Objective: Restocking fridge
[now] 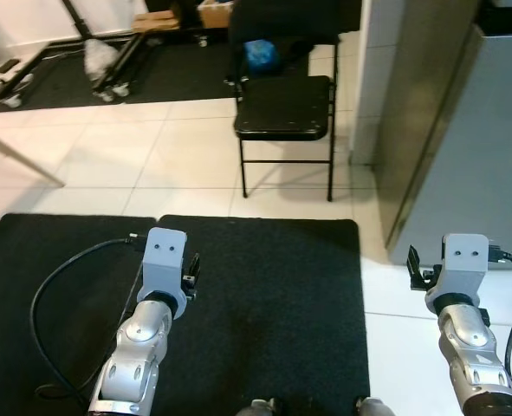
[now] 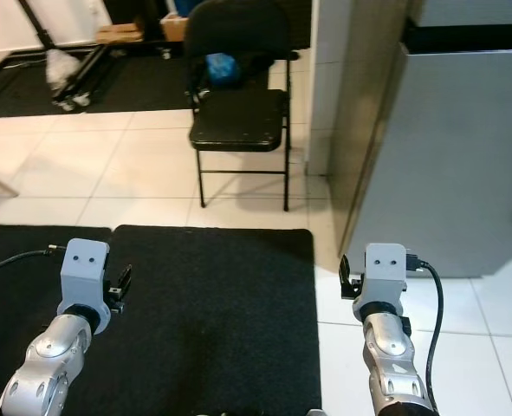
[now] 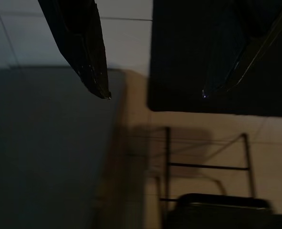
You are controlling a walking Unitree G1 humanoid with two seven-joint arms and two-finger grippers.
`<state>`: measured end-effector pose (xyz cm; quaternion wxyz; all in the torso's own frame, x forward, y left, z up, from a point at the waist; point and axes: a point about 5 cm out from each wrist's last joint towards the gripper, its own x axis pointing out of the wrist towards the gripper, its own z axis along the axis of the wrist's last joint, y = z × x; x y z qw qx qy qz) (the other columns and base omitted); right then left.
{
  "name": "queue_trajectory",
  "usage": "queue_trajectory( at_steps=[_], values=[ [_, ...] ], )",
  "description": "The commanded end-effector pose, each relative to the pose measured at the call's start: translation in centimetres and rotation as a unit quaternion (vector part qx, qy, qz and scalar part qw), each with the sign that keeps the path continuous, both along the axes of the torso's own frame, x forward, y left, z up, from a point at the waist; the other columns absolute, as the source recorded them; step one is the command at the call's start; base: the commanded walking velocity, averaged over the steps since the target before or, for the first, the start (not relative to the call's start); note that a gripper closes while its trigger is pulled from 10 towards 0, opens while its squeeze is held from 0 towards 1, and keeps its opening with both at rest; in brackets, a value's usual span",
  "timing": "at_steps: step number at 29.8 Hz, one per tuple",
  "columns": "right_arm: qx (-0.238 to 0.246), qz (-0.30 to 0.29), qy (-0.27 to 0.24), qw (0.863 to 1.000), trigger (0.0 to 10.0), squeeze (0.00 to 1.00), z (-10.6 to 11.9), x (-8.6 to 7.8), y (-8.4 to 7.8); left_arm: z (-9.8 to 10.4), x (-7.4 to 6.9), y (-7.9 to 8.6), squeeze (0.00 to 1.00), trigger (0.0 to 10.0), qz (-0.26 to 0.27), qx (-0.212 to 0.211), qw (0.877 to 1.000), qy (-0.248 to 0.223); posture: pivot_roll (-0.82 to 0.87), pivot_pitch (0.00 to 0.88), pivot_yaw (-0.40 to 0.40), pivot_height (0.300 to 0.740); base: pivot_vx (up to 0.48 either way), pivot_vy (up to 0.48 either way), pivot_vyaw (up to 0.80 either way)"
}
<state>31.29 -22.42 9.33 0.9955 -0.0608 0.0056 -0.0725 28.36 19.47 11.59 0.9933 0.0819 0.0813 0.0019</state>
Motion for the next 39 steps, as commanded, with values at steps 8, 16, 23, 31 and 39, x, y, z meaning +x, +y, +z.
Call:
queue_trajectory(
  at_steps=[8,16,23,31,39],
  values=[
    [-0.006,0.009,0.010,1.000,10.0,0.00,-0.59,-0.38,0.33,-1.11,-0.60,0.49,0.00,10.0,0.011,0.004,1.000,0.021,-0.06,0.258,0.121,0.737,0.000,0.000,0.78],
    [-0.007,0.010,0.011,1.000,10.0,0.00,-0.63,-0.36,0.38,-1.12,-0.57,0.54,0.00,10.0,0.013,0.004,1.000,0.021,-0.06,0.256,0.120,0.737,0.000,0.000,0.78],
    [-0.008,0.009,0.012,1.000,10.0,0.00,-0.68,-0.39,0.40,-1.09,-0.55,0.55,0.00,10.0,0.014,0.004,1.000,0.020,-0.06,0.260,0.122,0.737,0.000,0.000,0.78],
    [-0.008,0.007,0.014,1.000,10.0,0.00,-0.78,-0.50,0.30,-1.04,-0.47,0.53,0.00,10.0,0.017,0.002,1.000,0.019,-0.06,0.262,0.119,0.737,0.000,0.000,0.78],
    [-0.008,0.006,0.012,1.000,10.0,0.00,-0.68,-0.42,0.21,-0.92,-0.32,0.69,0.00,10.0,0.024,0.000,1.000,0.016,-0.06,0.261,0.118,0.737,0.000,0.000,0.78]
  ],
)
